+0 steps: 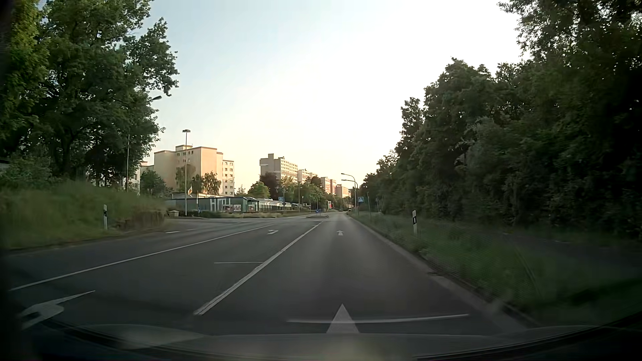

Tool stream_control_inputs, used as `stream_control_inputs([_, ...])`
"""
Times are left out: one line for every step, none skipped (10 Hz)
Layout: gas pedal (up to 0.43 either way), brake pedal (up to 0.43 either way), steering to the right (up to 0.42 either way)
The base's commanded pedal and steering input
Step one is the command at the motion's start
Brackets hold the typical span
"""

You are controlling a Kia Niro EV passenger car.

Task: Follow the waypoints while adhering to traffic rules and regulations

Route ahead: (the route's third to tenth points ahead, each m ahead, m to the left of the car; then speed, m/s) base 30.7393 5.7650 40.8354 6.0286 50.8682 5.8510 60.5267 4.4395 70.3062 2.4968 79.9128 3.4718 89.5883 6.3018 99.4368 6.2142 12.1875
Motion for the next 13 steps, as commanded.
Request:
stream_control_inputs([0.039, 0.03, -0.001])
stream_control_inputs([0.028, 0.03, -0.001])
stream_control_inputs([0.02, 0.03, -0.001])
stream_control_inputs([0.008, 0.03, -0.001])
stream_control_inputs([0.008, 0.03, -0.001])
stream_control_inputs([0.0, 0.024, -0.001])
stream_control_inputs([0.0, 0.03, -0.001])
stream_control_inputs([0.0, 0.03, -0.001])
stream_control_inputs([0.0, 0.03, -0.001])
stream_control_inputs([0.0, 0.03, -0.001])
stream_control_inputs([0.0, 0.03, -0.001])
stream_control_inputs([0.0, 0.03, -0.001])
stream_control_inputs([0.0, 0.03, -0.001])
